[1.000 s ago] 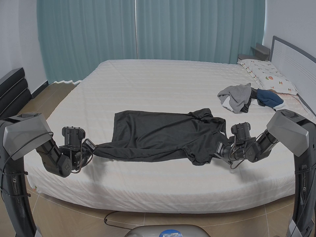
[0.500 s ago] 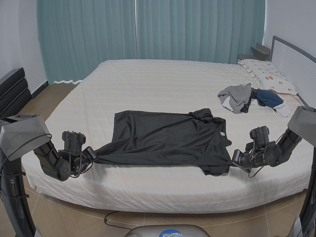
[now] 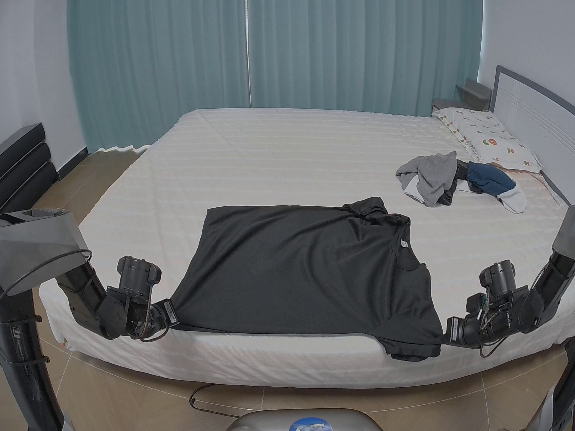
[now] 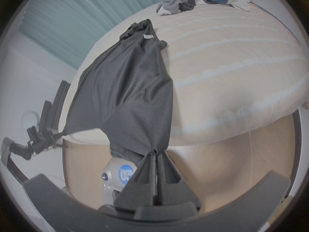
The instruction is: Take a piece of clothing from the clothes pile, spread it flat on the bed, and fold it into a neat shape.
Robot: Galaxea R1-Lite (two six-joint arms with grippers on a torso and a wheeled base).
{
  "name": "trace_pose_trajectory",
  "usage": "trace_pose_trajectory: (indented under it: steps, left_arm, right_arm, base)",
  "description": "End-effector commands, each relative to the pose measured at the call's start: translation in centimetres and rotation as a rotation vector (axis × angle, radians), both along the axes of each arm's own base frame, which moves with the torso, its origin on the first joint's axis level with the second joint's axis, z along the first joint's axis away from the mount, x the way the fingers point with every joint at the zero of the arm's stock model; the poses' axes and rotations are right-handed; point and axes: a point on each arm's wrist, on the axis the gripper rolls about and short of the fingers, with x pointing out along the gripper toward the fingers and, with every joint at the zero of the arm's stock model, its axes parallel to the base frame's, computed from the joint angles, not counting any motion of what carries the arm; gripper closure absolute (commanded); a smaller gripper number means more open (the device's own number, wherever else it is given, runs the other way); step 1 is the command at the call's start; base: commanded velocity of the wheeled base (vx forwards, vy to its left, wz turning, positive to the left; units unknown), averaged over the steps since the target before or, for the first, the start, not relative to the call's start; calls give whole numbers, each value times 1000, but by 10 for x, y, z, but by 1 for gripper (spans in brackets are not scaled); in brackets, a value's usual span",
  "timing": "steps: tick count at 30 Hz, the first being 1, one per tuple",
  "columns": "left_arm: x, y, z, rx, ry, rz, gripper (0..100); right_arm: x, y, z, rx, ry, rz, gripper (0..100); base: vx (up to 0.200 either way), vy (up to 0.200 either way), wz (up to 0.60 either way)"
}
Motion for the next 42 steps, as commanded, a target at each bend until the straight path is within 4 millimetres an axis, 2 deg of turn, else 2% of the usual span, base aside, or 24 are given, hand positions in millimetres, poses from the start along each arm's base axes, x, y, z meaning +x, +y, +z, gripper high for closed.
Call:
trace_pose_trajectory:
  steps: [1,8,9,11,12,17,20,25,29,35,42]
  left_arm:
    - [-6,-3,-3,8,25,-17,100]
    - [-9,-6,-5,22,54,-46,100]
    - [-8,-6,-5,15,52,-50,100]
    - [-8,-8,-4,-5,48,-59,100]
    - [-7,-9,-2,-15,43,-64,0]
    - [-7,-10,4,-33,24,-73,0]
    - [-5,-7,13,-48,-6,-72,0]
    - [-1,-5,31,-114,-68,-58,0]
    - [7,-7,36,-167,-95,-4,0]
    - [9,-5,37,-174,-99,8,0]
    - [10,-3,35,-179,-96,23,0]
  right_arm:
    - [-8,-1,-5,-5,32,4,100]
    - [-3,3,-12,-5,46,17,100]
    - [0,3,-12,-4,38,15,0]
    - [5,3,-9,2,18,8,0]
    - [9,3,-5,6,-2,6,0]
    - [33,7,16,36,-110,-6,0]
    - [46,17,28,79,-162,-27,0]
    - [59,34,35,157,-176,-68,0]
    - [67,32,39,171,-197,-88,0]
    - [68,30,38,174,-196,-94,0]
    - [68,24,35,172,-183,-112,0]
  base:
    - [0,0,0]
    - [0,0,0]
    - [0,0,0]
    - [0,0,0]
    - [0,0,0]
    - [0,0,0]
    - [0,0,0]
    - [0,0,0]
    - [0,0,0]
    - [0,0,0]
    - [0,200,0]
